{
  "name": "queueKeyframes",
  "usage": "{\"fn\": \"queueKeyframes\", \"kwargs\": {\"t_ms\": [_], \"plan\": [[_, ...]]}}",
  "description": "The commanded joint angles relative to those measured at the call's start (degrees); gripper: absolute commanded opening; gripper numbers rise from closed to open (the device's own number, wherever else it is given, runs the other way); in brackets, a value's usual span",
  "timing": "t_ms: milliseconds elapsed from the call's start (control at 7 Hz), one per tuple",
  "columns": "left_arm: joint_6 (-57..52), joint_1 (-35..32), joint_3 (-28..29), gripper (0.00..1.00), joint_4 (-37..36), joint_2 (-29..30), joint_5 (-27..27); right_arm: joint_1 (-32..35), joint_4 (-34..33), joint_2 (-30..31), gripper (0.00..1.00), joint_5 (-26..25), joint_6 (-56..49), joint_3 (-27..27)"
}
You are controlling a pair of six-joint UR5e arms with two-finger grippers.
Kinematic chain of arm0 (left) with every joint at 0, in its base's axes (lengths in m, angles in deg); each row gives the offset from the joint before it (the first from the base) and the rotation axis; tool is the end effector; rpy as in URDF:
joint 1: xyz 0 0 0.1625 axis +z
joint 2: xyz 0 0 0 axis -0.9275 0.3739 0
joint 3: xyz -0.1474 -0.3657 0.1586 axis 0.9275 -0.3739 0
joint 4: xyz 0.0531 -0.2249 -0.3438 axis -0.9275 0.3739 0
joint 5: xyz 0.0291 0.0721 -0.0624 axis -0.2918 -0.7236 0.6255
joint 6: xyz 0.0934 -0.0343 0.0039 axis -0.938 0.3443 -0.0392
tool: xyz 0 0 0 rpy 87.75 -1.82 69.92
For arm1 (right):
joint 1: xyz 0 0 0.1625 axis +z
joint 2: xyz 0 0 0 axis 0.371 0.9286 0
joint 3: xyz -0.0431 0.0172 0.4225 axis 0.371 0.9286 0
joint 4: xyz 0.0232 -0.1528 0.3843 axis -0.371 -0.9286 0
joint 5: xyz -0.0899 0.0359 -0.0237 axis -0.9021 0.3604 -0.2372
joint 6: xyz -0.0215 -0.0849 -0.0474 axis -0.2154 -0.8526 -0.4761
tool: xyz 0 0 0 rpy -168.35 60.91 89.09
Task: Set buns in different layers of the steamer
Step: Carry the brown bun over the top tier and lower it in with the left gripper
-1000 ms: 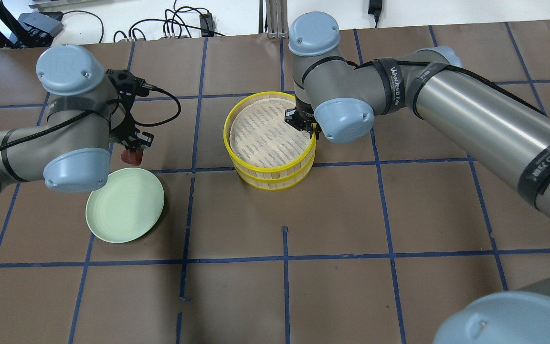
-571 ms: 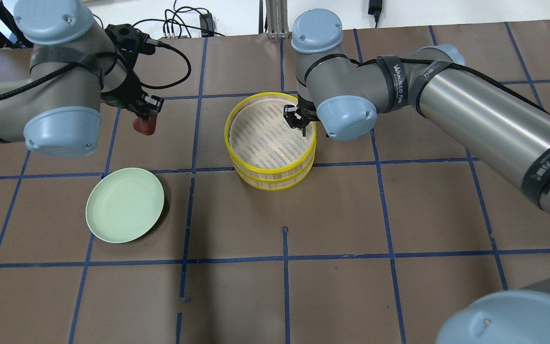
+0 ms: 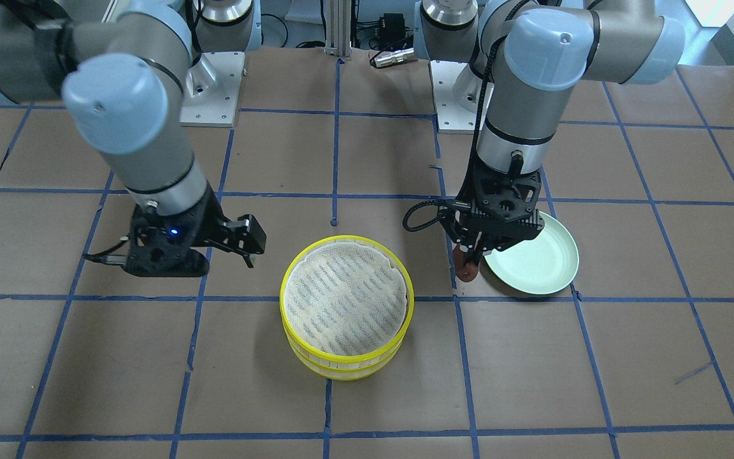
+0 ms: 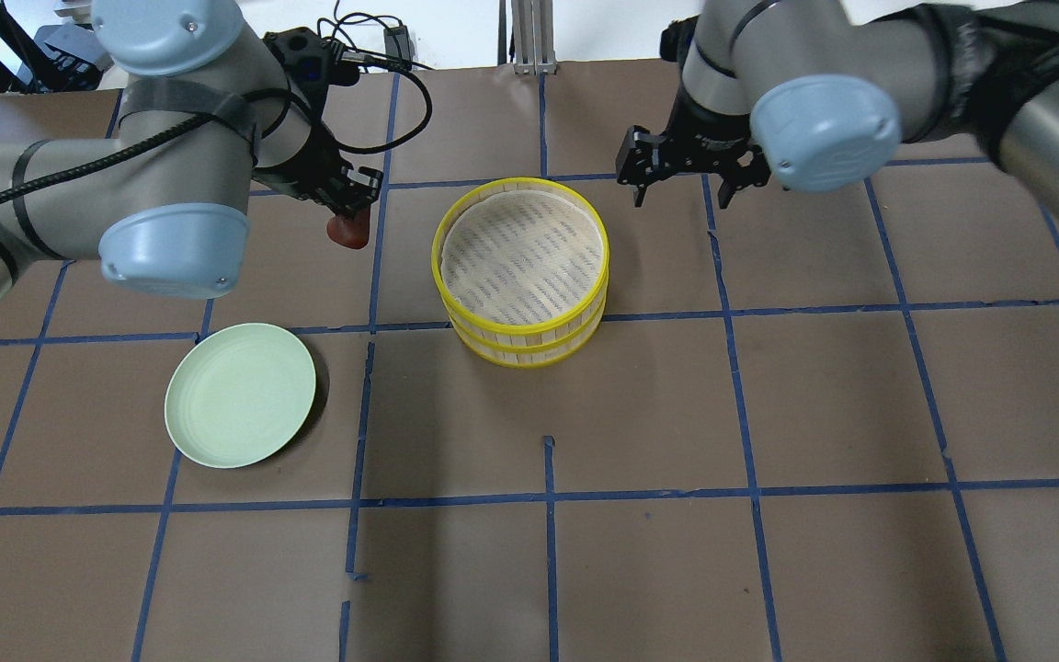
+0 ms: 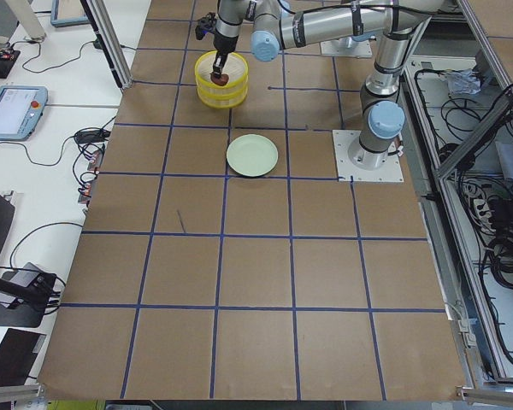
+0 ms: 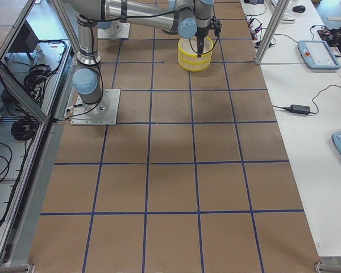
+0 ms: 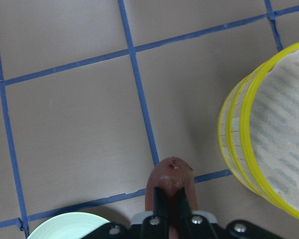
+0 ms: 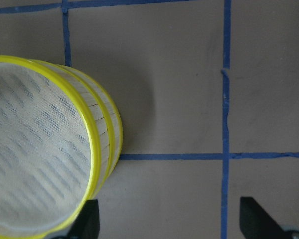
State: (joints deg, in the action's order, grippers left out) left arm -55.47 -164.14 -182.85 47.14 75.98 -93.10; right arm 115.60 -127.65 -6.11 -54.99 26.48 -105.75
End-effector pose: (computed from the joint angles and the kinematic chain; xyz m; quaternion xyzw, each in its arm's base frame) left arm -0.1911 -0.5374 0.3951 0.1046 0.9855 -0.1332 0.0018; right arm 0.1815 -0.5693 0.4117 0.0043 0.9986 -0.0145 0.0505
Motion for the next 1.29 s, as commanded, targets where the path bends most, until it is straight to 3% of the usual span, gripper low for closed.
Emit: {"fn": "queueKeyframes", "kwargs": {"t_ms": [0, 143, 286, 429, 571, 1143], "plan": [[11.45, -7.67, 3.35, 0.02, -0.49, 3.52, 0.04, -3.38, 17.01, 7.17, 1.00, -0.46, -5.21, 7.34], [16.45, -9.10, 5.46, 0.03, -0.58, 6.41, 0.22, -3.21, 19.43, 7.46, 1.00, -4.13, -8.00, 8.69], [18.68, -10.07, 6.01, 0.14, -3.80, 9.40, 1.35, -3.38, 20.42, 7.98, 1.00, -5.03, -8.72, 8.70], [18.96, -10.25, 5.92, 0.93, -8.44, 11.17, 1.88, -3.29, 21.56, 9.38, 1.00, -4.35, -8.73, 8.18], [19.23, -10.43, 5.40, 1.00, -9.88, 11.36, 3.46, -3.55, 21.22, 9.30, 1.00, -4.17, -8.90, 6.96], [18.09, -10.34, 4.52, 1.00, -9.54, 11.36, 3.12, -3.56, 18.76, 9.48, 1.00, -4.08, -8.65, 6.24]]}}
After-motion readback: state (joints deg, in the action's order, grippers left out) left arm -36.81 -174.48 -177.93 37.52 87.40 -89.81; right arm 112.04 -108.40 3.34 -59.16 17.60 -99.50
